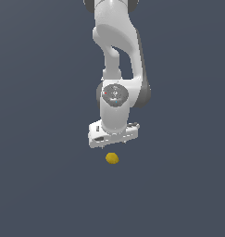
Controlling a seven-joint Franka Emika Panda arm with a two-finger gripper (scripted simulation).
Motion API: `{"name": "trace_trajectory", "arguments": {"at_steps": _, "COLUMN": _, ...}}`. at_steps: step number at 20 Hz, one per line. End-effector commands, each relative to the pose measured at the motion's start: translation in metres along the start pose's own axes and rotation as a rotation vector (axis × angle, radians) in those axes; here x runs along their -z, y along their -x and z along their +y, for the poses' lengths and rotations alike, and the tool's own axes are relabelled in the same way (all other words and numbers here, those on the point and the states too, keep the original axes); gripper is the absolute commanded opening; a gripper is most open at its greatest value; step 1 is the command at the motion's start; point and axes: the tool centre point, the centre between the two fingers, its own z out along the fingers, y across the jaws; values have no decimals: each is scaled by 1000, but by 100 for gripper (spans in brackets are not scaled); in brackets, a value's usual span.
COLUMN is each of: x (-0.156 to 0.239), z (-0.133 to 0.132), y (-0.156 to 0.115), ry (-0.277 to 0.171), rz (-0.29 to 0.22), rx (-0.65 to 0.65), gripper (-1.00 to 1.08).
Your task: Pick up the object and move it to a goal position.
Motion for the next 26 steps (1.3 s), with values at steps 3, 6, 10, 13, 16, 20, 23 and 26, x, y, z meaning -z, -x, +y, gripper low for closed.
{"name": "trace_trajectory", "arguments": {"at_steps": 3, "x": -19, "z": 6, "y": -16, "ry": -3, "rz": 4, "rx": 68, "gripper": 100}}
{"name": "trace_trajectory", "arguments": {"at_steps": 6, "x": -28, "z": 9, "y": -22, "ry": -4, "rz": 5, "rx": 98, "gripper": 100}}
{"name": "trace_trajectory", "arguments": {"at_steps": 10, "x": -36, "z": 12, "y": -28, "ry": -6, "rz": 7, "rx": 124, "gripper": 100}}
{"name": "trace_trajectory", "arguments": {"at_steps": 13, "x": -39, "z": 13, "y": -29, "ry": -6, "rz": 7, "rx": 132, "gripper": 100}}
{"name": "trace_trajectory", "arguments": {"at_steps": 16, "x": -39, "z": 13, "y": -29, "ry": -6, "rz": 6, "rx": 129, "gripper": 100}}
{"name": "trace_trajectory", "arguments": {"at_steps": 20, "x": -49, "z": 13, "y": -29, "ry": -6, "rz": 7, "rx": 130, "gripper": 100}}
{"name": "trace_trajectory", "arguments": {"at_steps": 23, "x": -64, "z": 13, "y": -28, "ry": -6, "rz": 7, "rx": 131, "gripper": 100}}
{"name": "trace_trajectory", "arguments": {"at_steps": 26, "x": -80, "z": 12, "y": -28, "ry": -6, "rz": 7, "rx": 132, "gripper": 100}}
